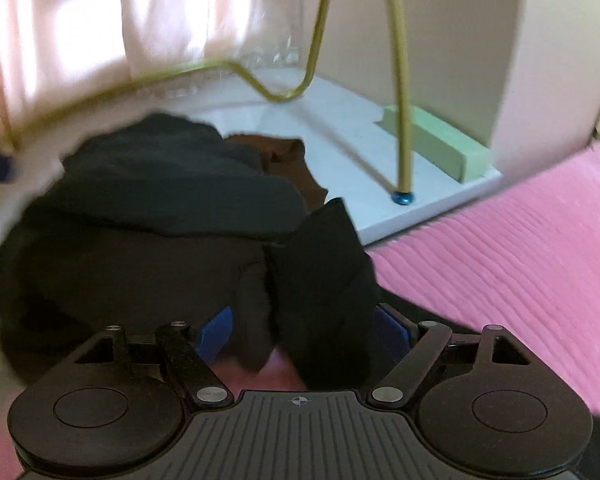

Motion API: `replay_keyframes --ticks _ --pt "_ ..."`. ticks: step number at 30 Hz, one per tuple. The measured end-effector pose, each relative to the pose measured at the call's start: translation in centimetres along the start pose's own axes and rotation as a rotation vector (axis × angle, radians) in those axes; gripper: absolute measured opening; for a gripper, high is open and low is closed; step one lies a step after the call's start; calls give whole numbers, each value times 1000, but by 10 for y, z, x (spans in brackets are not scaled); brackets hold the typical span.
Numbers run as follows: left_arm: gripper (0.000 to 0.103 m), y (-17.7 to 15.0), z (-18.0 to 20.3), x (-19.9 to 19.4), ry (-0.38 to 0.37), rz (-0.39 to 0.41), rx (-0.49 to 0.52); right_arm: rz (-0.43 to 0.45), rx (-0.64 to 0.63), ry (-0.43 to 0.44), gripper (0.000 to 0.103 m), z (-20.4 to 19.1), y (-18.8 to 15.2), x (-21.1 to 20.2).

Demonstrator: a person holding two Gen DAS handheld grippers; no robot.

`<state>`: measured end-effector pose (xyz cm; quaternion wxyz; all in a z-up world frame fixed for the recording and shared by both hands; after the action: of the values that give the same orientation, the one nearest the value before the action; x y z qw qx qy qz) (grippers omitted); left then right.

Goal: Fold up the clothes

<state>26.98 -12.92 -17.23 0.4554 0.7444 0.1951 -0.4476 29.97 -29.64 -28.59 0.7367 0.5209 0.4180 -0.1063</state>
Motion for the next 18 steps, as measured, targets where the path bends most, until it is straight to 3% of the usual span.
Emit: replay_keyframes --ticks 2,5,9,11,14,18 --pt "90 -11 -7 8 -11 -30 -28 -29 -31 -27 80 1 -2 25" --pt "90 -28 -14 19 12 -75 -27 -57 -30 -38 14 7 -7 44" --pt "90 -40 -15 28 14 -125 -59 32 22 -24 12 13 -4 1" --pt "90 -38 -6 30 2 -129 -59 100 149 8 12 32 -3 -35" --pt "90 -21 16 27 -29 -99 -41 237 392 -38 12 90 -10 -105" --pt "90 6 60 19 -98 -48 -13 429 680 -281 12 193 -74 -241"
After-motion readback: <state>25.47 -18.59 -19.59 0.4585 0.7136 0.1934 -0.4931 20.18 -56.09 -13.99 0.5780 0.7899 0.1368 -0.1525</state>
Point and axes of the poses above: each gripper's, at about its wrist camera, not at the fingertips, and x roughly the way its jaws point, z to its right, y to its top, the point moved 7 cm from there along x, roughly the way its jaws point, and after that the axes turned 8 degrees about -x, right-handed, at the moved point
